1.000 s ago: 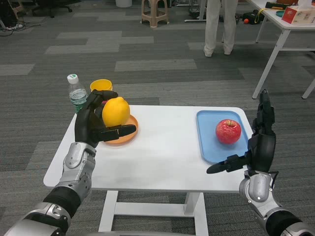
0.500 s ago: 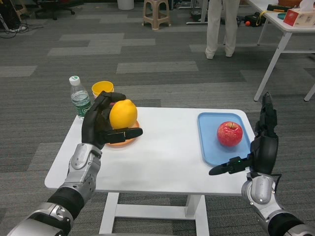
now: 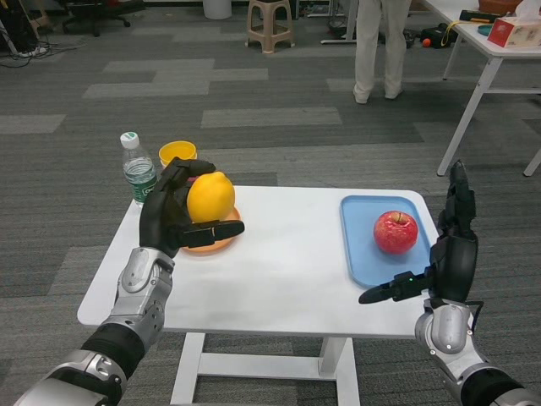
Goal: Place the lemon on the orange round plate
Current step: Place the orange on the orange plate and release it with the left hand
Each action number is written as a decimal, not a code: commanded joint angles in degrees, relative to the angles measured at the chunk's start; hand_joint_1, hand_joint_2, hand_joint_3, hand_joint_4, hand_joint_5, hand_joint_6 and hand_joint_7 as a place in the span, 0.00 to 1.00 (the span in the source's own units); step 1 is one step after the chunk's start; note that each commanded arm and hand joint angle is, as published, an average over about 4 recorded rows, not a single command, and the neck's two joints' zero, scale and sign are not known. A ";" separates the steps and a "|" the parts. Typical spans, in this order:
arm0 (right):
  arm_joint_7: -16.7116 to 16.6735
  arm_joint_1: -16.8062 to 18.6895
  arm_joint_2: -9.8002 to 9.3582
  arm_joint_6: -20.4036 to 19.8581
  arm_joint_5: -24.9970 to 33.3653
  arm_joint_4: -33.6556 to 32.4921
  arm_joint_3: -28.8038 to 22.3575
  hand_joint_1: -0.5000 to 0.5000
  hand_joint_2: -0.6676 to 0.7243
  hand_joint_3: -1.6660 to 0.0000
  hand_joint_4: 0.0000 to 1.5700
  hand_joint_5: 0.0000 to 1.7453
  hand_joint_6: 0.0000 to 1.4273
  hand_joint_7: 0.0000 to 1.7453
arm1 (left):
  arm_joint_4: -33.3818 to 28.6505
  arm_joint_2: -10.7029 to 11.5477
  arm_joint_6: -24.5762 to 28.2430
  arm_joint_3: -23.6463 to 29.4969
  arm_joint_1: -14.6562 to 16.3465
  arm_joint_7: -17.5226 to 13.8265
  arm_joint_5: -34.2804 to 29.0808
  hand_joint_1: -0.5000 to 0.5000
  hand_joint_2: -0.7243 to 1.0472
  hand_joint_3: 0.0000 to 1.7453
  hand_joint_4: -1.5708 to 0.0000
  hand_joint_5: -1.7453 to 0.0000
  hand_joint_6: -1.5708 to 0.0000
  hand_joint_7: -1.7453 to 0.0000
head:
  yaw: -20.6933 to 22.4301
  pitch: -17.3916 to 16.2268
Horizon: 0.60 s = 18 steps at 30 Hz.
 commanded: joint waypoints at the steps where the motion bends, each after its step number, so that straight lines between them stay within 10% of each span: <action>1: 0.01 -0.01 -0.18 0.14 0.23 -0.58 0.08 0.25 0.77 1.00 0.07 0.00 0.00 0.00 | 1.96 0.53 -0.48 0.06 -0.31 0.36 -1.09 1.00 0.65 0.05 1.00 0.06 0.18 0.19 | 0.59 0.52; 18: 0.01 -0.34 -0.80 0.14 0.78 0.13 1.51 0.25 0.77 1.00 0.07 0.00 0.00 0.00 | 30.98 2.57 3.32 3.05 -19.47 9.40 5.32 1.00 0.65 0.05 1.00 0.04 0.15 0.20 | 1.98 2.12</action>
